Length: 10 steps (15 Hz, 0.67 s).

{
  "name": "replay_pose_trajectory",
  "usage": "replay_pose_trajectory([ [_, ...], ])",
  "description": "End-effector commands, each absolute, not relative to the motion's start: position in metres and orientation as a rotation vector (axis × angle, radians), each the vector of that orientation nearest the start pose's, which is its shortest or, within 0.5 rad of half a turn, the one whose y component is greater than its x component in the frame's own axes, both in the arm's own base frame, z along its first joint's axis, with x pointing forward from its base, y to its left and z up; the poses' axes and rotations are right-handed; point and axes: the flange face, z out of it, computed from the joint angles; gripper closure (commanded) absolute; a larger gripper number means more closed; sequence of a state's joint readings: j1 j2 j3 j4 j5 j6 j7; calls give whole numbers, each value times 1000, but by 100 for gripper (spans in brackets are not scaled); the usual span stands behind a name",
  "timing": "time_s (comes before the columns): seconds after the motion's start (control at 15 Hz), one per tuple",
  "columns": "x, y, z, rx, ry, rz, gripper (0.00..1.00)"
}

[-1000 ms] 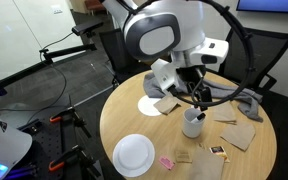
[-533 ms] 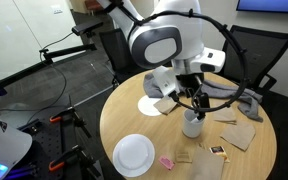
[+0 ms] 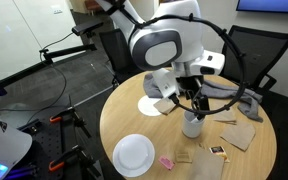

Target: Pick up the pen from the white cup and put it on the table.

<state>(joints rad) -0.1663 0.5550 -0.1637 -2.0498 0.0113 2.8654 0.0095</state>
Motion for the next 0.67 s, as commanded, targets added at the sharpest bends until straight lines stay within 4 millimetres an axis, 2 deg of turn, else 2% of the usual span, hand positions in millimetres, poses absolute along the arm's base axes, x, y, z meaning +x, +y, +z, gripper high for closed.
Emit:
replay_pose_trajectory([
  [0.0, 597, -198, 175, -3193, 519, -465, 0],
  [0.47, 621, -201, 149, -3177, 529, -526, 0],
  [0.6, 629, -197, 146, -3169, 526, -539, 10],
])
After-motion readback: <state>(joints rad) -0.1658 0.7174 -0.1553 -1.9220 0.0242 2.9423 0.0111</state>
